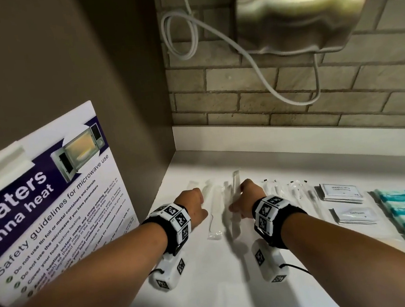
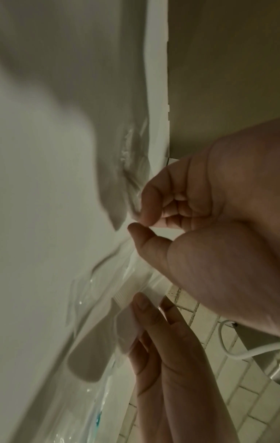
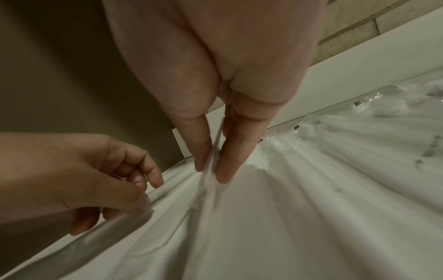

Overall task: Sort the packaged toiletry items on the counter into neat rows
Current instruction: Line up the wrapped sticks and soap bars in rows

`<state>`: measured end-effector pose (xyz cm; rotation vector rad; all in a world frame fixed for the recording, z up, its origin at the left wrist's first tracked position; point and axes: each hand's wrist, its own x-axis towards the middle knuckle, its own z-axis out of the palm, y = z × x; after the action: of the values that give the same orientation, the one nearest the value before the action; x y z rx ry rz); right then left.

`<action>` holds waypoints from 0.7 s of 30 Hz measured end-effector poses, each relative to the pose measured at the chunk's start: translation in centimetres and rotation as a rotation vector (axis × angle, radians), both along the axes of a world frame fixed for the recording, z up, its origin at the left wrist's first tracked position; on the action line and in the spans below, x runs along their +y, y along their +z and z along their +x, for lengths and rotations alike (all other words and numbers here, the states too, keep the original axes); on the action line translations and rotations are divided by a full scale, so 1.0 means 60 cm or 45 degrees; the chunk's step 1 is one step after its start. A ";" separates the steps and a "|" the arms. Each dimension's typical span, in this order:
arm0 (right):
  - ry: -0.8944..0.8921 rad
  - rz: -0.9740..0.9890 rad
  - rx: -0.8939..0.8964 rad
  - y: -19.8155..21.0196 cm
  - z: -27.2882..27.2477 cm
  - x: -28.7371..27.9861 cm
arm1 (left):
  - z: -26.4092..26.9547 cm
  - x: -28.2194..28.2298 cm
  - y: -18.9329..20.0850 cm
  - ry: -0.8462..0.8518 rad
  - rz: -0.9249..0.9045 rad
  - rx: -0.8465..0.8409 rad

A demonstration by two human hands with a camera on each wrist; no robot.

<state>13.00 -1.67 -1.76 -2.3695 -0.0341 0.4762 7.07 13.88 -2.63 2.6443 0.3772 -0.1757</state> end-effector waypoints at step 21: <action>0.017 -0.103 -0.067 0.019 0.002 -0.010 | 0.014 0.012 -0.001 -0.324 0.058 -0.026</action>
<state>13.09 -2.29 -0.62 -2.4625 -0.0563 0.4285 7.89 14.59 -2.68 2.7297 0.0364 -0.2227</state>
